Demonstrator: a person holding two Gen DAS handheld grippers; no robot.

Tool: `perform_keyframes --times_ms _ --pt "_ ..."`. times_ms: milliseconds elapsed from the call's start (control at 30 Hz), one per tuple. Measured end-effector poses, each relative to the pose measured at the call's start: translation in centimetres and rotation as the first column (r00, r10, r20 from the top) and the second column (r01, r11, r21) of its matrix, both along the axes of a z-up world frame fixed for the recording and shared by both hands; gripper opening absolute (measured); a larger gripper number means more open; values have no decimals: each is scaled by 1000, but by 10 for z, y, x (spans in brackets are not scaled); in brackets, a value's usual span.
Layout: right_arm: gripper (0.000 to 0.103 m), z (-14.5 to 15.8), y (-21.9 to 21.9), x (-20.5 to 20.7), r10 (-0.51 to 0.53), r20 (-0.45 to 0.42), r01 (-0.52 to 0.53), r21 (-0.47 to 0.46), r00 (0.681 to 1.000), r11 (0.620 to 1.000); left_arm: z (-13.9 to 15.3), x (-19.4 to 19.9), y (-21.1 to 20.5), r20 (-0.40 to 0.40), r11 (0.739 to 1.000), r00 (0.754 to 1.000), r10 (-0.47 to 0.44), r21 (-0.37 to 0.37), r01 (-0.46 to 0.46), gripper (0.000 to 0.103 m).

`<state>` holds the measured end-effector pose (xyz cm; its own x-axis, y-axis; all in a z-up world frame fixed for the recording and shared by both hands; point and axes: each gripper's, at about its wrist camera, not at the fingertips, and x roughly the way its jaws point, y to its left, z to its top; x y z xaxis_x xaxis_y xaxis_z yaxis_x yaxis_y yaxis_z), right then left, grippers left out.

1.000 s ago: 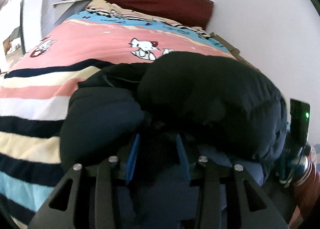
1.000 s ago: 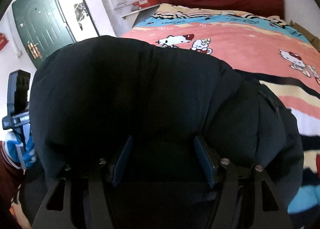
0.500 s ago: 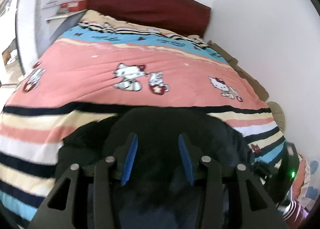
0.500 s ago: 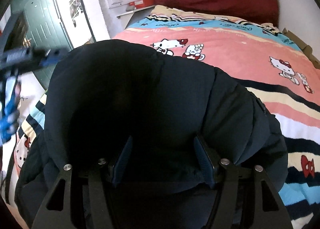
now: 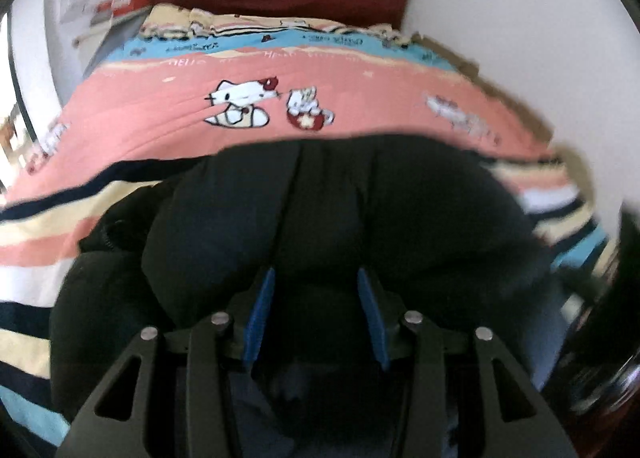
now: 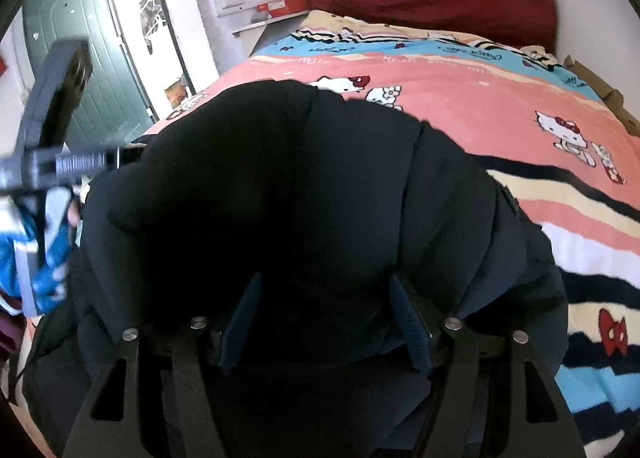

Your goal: Fold large clothes

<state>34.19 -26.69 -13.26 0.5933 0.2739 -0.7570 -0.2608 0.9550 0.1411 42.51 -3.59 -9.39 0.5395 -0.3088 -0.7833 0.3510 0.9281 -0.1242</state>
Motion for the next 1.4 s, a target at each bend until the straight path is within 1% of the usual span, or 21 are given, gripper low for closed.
perform_keyframes --times_ms 33,100,167,233,267,433,600,667,767,900,1000,1133,1167,1267,1333,1400 --pt "67 -1 0 -1 -1 -3 1 6 1000 1000 -6 -10 -1 23 999 1000 -7 34 6 42" --pt "68 -6 0 -7 8 -15 -8 23 1000 1000 -14 -24 -1 41 999 999 -7 53 5 42" --pt "68 -10 1 -12 23 -23 -22 14 999 1000 -21 -34 -1 46 998 999 0 56 -3 42" --pt "68 -15 4 -17 37 -37 -37 -3 999 999 -26 -45 -6 71 995 997 -6 98 -1 42" --pt "68 -17 4 -19 43 -43 -43 -7 998 999 -28 -46 -7 78 994 997 -8 107 -1 42" --pt "69 -30 6 -11 38 -78 -40 -19 996 999 -41 -33 -9 63 994 998 1 111 -8 42" --pt "70 -43 2 4 18 -92 -18 -1 996 1000 -52 -13 -11 39 992 999 20 125 -25 42" --pt "70 -45 3 8 8 -100 -9 -11 995 1000 -52 -10 -14 30 989 999 26 147 -31 42" --pt "71 -43 3 10 5 -124 -7 -14 992 1000 -45 -12 -14 32 987 999 31 154 -35 42" --pt "74 -27 -3 6 -6 -141 8 13 990 1000 -27 -15 -7 11 994 999 31 106 -32 42" --pt "75 -14 -10 -1 -15 -113 17 14 993 1000 -16 -15 2 -6 998 999 32 59 -32 42" --pt "76 3 -19 -4 -12 -88 12 9 996 1000 1 -11 6 -16 999 1000 21 42 -20 42" --pt "76 9 -22 -4 -12 -76 12 3 997 1000 8 -9 8 -13 999 1000 22 27 -21 42" --pt "77 29 -34 2 -17 -45 17 16 999 1000 24 1 9 -20 999 999 29 -16 -29 42" --pt "78 43 -37 11 -24 -16 24 7 1000 1000 37 9 6 -13 998 999 36 -52 -37 42" --pt "81 53 -32 22 -27 0 27 -6 1000 1000 49 18 -1 -6 995 1000 30 -97 -31 42"
